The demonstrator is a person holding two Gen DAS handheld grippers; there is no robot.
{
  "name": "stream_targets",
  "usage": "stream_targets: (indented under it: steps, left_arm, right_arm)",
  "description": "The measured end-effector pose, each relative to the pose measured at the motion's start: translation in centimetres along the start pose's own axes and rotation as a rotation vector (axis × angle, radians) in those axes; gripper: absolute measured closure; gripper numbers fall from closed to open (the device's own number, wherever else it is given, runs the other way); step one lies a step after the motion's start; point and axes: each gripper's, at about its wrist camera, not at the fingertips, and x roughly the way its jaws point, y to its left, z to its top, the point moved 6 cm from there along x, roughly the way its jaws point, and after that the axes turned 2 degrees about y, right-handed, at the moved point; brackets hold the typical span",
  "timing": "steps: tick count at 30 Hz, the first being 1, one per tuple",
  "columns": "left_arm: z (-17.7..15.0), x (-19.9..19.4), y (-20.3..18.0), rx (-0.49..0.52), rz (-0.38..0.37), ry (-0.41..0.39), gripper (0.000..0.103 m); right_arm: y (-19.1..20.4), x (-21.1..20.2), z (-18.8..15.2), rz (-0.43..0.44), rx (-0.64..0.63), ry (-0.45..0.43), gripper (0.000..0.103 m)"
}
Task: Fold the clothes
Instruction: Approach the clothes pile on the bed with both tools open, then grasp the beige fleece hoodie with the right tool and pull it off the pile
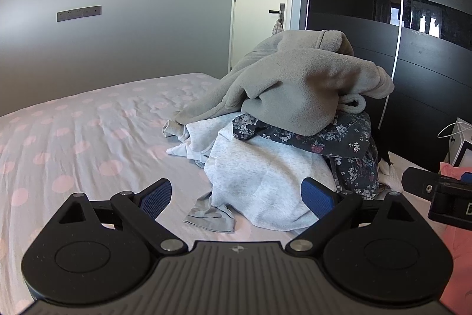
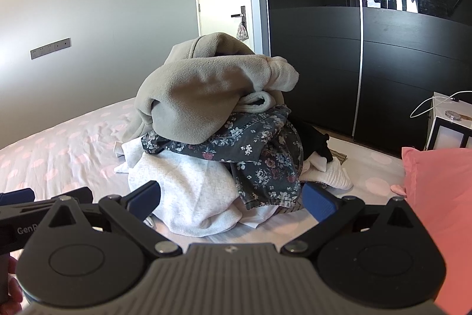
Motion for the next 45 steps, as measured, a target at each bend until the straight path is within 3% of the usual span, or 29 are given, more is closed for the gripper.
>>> stream_targets:
  steps: [24, 29, 38, 45]
  left_arm:
    - [-0.9, 2.9, 1.4, -0.008, 0.040, 0.071, 0.007]
    - [-0.6, 3.7, 2.2, -0.016, 0.055, 0.087, 0.007]
    - [0.2, 5.4, 5.0, -0.017, 0.118, 0.134, 0.007]
    - [-0.1, 6.5, 9.4, -0.053, 0.207, 0.181, 0.007]
  right_arm:
    - [0.6, 3.3, -0.3, 0.009, -0.023, 0.057, 0.000]
    - [0.8, 4.4, 0.4, 0.080, 0.000, 0.029, 0.000]
    - [2.2, 8.4, 7.0, 0.097, -0.112, -0.027, 0.000]
    - [3.4, 14.2, 13.7, 0.125, -0.082, -0.003, 0.000]
